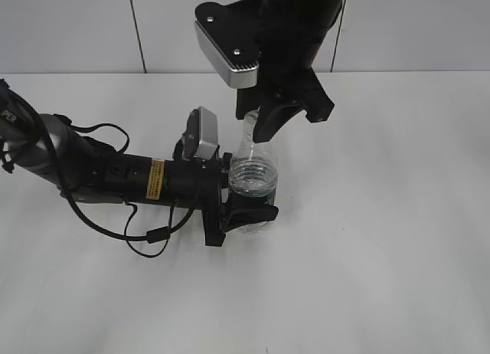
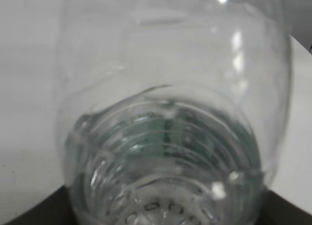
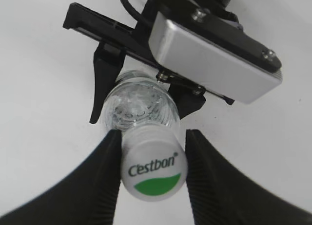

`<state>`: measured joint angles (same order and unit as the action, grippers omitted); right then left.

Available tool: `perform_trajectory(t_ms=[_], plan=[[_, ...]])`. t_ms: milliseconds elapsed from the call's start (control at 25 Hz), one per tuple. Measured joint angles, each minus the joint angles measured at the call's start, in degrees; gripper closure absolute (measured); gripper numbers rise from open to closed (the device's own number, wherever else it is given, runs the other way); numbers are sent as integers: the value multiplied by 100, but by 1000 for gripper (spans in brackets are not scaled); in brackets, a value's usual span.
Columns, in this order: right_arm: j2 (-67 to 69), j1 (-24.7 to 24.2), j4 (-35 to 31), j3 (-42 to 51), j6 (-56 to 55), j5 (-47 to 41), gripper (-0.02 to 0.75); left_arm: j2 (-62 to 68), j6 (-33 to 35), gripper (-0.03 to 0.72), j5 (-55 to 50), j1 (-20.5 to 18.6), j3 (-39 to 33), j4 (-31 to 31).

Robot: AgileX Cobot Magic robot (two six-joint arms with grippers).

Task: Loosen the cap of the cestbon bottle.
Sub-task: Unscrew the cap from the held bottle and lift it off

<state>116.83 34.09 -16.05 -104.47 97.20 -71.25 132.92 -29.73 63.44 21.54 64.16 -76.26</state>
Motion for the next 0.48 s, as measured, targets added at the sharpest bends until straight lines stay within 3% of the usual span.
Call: perform_trajectory(t_ms=[480], plan=[[0, 0, 48, -30, -461, -23, 435, 0, -11, 287, 22, -6, 0, -28]])
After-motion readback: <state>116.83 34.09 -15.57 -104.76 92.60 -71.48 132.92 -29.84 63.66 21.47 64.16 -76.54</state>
